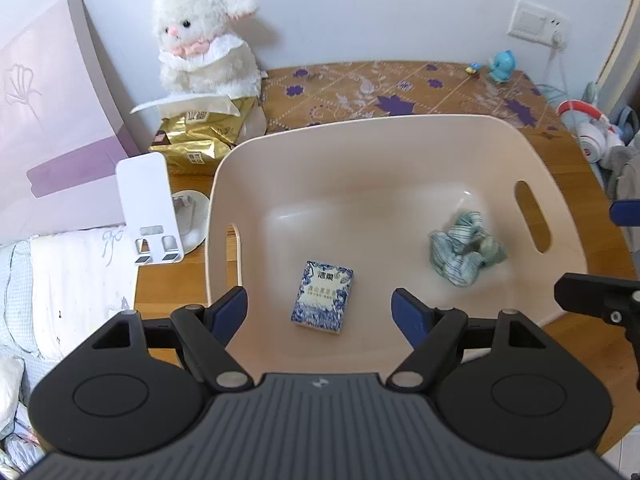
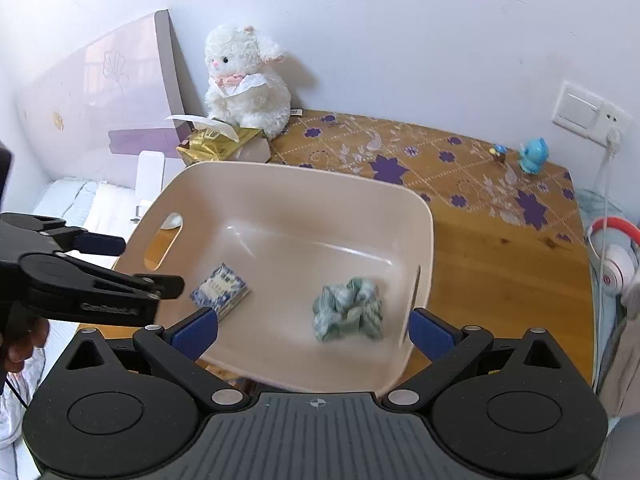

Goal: Organize objects
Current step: 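Carry both items over the bin and open both tools to drop them, then grasp the star-printed box with the left tool while the right grasps the white medicine box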

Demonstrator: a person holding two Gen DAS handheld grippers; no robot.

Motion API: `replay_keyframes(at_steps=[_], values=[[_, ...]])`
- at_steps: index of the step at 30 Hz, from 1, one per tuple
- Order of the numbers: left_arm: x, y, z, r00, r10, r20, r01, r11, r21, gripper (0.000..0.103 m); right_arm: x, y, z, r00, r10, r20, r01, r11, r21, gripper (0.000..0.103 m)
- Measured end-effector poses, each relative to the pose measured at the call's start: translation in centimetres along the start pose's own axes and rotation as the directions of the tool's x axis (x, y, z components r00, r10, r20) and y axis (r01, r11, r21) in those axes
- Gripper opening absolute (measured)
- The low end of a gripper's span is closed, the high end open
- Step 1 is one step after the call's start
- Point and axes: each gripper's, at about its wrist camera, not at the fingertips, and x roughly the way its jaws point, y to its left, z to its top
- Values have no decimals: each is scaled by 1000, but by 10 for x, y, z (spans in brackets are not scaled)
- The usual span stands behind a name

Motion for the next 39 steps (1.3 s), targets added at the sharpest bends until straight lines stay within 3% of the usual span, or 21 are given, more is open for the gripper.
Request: replay_keyframes(at_steps=[9, 14, 26, 39], values=[[-28, -2, -39, 1000, -17, 5, 17, 1000, -1, 81, -19, -3, -45, 999, -17, -28, 18, 999, 38, 103], [-24, -9, -64, 998, -42, -36, 41, 999, -7, 81, -14, -10, -72, 997, -26, -72, 31, 996, 80, 103], [15, -32, -116, 981, -84, -177, 84, 996, -8, 81, 19, -19, -117, 977, -48, -206, 67, 994, 88, 103], [56, -43, -129, 954, -108, -279, 95, 994, -57, 81, 68, -9, -136, 948, -9, -318, 27, 998, 50, 103]])
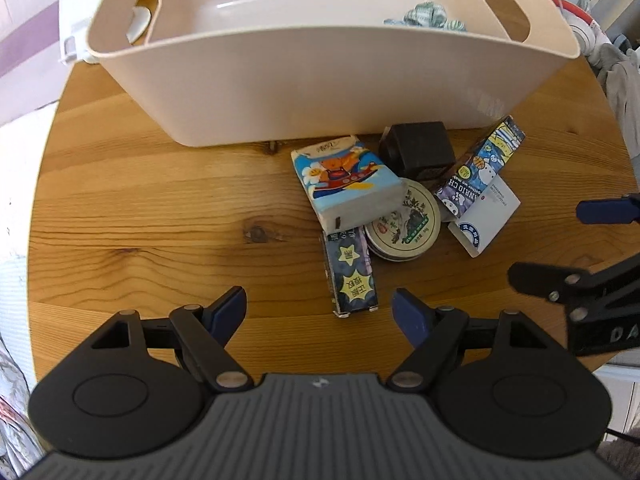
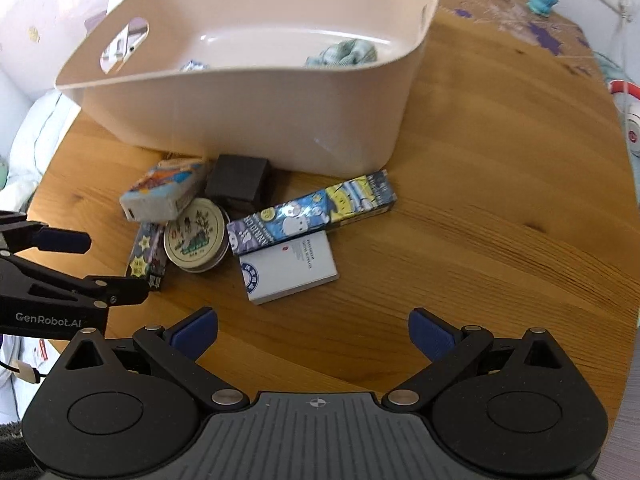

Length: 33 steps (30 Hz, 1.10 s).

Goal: Organize objects
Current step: 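Grasp the star-printed box with the left tool while the right grasps the white medicine box, then lift both boxes over the bin and open both tools to release them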

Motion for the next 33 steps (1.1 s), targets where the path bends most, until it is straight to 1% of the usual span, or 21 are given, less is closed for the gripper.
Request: replay_keyframes(at_steps=[5, 10, 12, 13, 14, 16, 18, 21, 22, 23, 24, 25, 26, 29, 33], values=[[9, -2, 4, 1000, 6, -5, -6, 1000, 0, 81, 14, 6, 3, 1000, -6, -24, 4, 999, -46, 103], [16, 1, 8, 1000, -9, -14, 8, 1000, -20, 79, 22, 9, 9, 1000, -21, -18, 20, 999, -51, 103], [18, 3, 8, 1000, -16, -20, 16, 999, -29, 75, 24, 12, 11, 1000, -21, -23, 19, 998, -61, 99], [20, 4, 8, 999, -19, -26, 18, 999, -35, 72, 26, 15, 12, 999, -23, -27, 21, 997, -71, 95], [22, 5, 8, 999, -23, -31, 21, 999, -42, 68, 27, 18, 12, 999, -32, -27, 30, 996, -83, 94], [22, 6, 7, 999, -23, -24, 22, 999, -41, 66, 29, 23, 11, 998, -56, -23, 53, 993, -105, 92], [22, 5, 6, 1000, -21, -22, 20, 999, -29, 63, 31, 27, 11, 998, -58, -24, 55, 992, -110, 87], [20, 6, 5, 1000, -26, -17, 26, 999, -27, 55, 32, 30, 12, 997, -75, -14, 73, 991, -111, 79], [19, 6, 4, 999, -29, -15, 29, 999, -29, 49, 33, 31, 12, 997, -81, -13, 80, 991, -112, 78], [18, 7, 4, 999, -31, -17, 30, 999, -30, 42, 33, 31, 13, 996, -86, -10, 85, 990, -112, 73], [18, 7, 3, 999, -30, -20, 29, 999, -28, 39, 32, 32, 13, 996, -91, -8, 89, 989, -115, 69], [17, 6, 3, 999, -31, -23, 30, 999, -26, 32, 31, 32, 14, 996, -92, -7, 91, 989, -119, 60], [17, 6, 0, 999, -37, -24, 36, 999, -25, 25, 31, 33, 14, 995, -99, -4, 98, 988, -122, 57], [15, 9, -4, 998, -63, -29, 61, 997, -39, 25, 29, 34, 12, 996, -90, -7, 88, 989, -121, 57], [13, 13, -9, 997, -73, -20, 72, 997, -39, 25, 25, 36, 5, 997, -71, -14, 69, 992, -107, 57]])
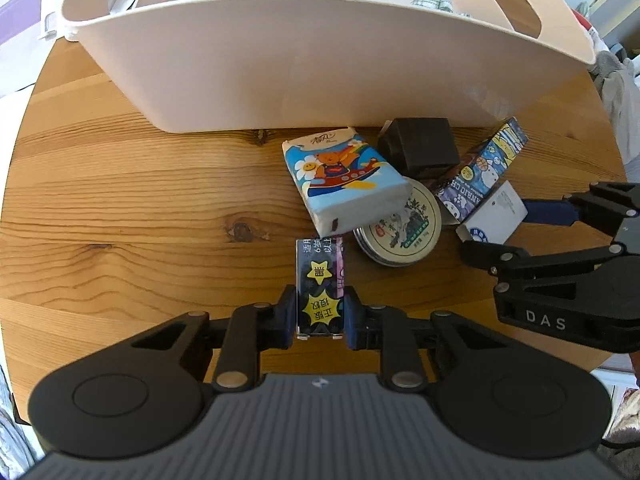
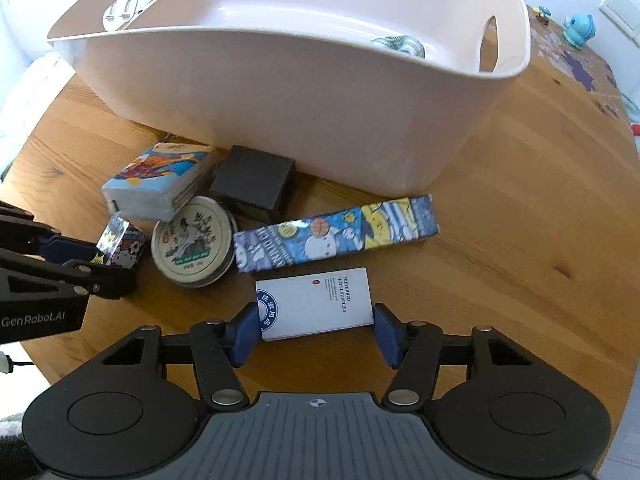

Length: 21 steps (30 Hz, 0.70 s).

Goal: Organize objects
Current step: 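Lift both boxes over the bin and open both tools to release them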

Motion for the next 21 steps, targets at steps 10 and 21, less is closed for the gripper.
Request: replay_keyframes(at_steps=[10, 21], values=[[-26, 14, -14, 999, -31, 37, 31, 999, 13, 25, -31, 2, -14, 999, 16, 43, -18, 999, 38, 57], [-83, 18, -25, 986, -28, 163, 25, 999, 19, 25, -88, -16, -14, 985, -7, 171, -8, 996, 86, 57]])
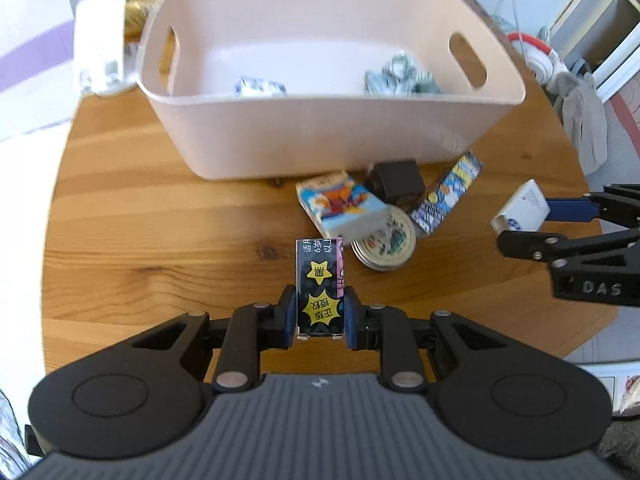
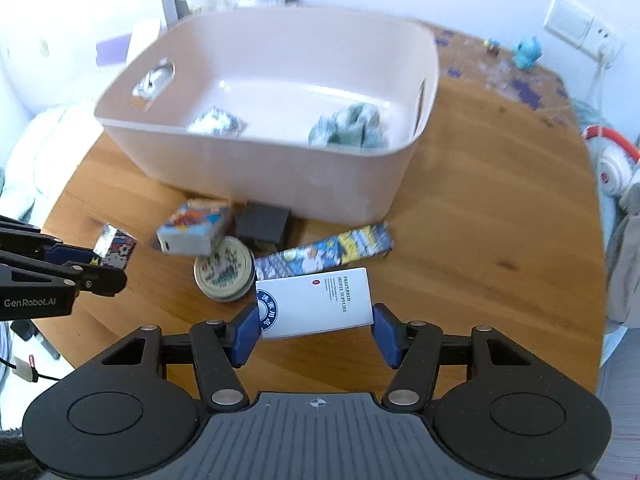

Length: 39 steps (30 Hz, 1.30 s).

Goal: Organize objects
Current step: 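Lift both boxes over the bin and open both tools to release them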

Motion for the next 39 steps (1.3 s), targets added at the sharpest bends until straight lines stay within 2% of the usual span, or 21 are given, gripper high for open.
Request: replay_keyframes(at_steps=[5, 14, 20, 25, 32, 39], values=[[-12, 5, 16, 997, 23, 78, -23, 1000, 11, 25, -21, -4, 10, 996, -17, 89, 15, 1000, 18, 57], [-43, 18, 52, 979, 47, 196, -50, 999, 9, 25, -56, -7, 51, 969, -42, 243, 39, 999, 17, 57], [-50, 15, 86, 967, 49, 250, -57, 998, 27, 25, -61, -11, 86, 952, -37, 303, 35, 999, 13, 57], [-39, 10, 118, 962, 51, 268, -67, 997, 50, 25, -53, -14, 114, 946, -33, 323, 31, 999, 10, 57], [5, -1, 158, 971, 75, 227, -102, 989, 109, 25, -26, -11, 142, 954, -22, 299, 30, 999, -23, 57], [56, 0, 173, 990, 97, 100, -107, 990, 96, 25, 14, -6, 157, 976, 13, 216, -4, 999, -42, 57]])
